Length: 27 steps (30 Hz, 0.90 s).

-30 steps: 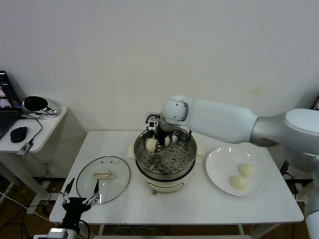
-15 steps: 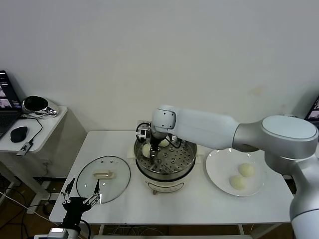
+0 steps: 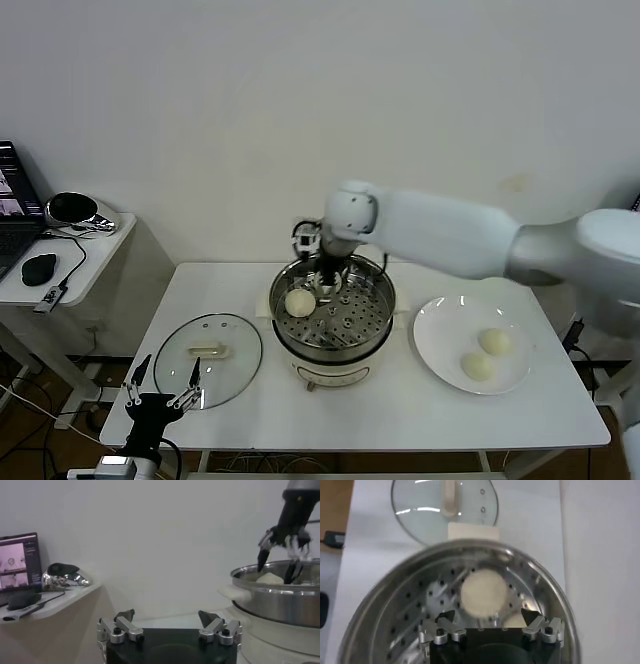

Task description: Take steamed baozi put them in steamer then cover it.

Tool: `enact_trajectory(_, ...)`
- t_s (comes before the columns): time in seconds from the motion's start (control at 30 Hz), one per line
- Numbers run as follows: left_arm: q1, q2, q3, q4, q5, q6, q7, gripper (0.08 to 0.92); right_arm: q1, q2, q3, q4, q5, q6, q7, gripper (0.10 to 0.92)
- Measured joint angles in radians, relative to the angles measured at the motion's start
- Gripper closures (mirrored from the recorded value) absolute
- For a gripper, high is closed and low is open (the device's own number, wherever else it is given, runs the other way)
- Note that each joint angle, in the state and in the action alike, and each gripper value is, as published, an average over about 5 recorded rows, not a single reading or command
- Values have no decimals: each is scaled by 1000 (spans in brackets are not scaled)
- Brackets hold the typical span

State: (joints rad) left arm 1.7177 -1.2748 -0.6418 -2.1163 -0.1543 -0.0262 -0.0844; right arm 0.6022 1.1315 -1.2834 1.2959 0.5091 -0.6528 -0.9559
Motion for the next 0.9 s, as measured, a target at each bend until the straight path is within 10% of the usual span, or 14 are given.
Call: enact_trajectory(0.9, 27, -14, 19, -16, 37, 6, 5, 177, -455, -685, 410, 212, -600, 457, -266, 203)
